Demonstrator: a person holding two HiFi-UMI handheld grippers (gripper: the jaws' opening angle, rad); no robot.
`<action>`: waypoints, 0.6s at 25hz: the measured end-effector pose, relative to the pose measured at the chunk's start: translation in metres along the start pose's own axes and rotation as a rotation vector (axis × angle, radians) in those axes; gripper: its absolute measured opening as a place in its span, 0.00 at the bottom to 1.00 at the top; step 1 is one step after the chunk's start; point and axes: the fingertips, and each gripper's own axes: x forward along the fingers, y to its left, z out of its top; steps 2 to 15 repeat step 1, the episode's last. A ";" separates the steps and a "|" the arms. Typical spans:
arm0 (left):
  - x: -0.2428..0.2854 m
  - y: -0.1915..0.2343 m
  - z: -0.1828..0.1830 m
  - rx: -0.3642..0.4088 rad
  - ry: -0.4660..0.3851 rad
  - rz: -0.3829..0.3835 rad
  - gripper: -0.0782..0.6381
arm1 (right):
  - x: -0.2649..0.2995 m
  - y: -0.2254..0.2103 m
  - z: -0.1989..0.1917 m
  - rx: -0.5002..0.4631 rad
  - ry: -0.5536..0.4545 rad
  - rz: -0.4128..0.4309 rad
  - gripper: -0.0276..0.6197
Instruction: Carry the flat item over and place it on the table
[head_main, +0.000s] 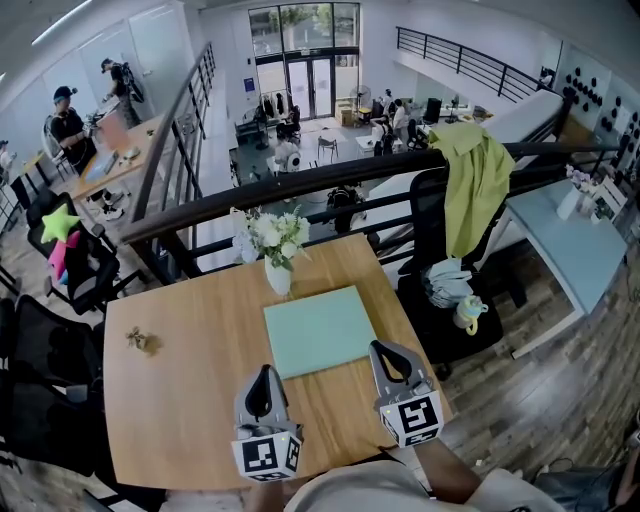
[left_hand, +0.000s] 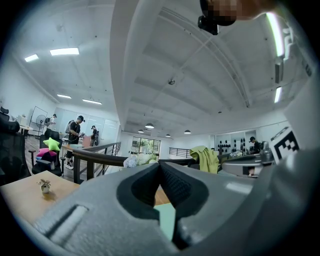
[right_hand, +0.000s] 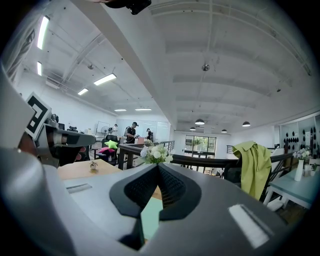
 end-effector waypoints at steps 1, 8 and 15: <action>0.000 0.000 0.000 0.001 0.000 0.000 0.11 | 0.000 0.000 0.000 0.000 0.002 -0.001 0.06; 0.000 0.000 0.000 0.001 0.000 0.000 0.11 | 0.000 0.000 0.000 0.000 0.002 -0.001 0.06; 0.000 0.000 0.000 0.001 0.000 0.000 0.11 | 0.000 0.000 0.000 0.000 0.002 -0.001 0.06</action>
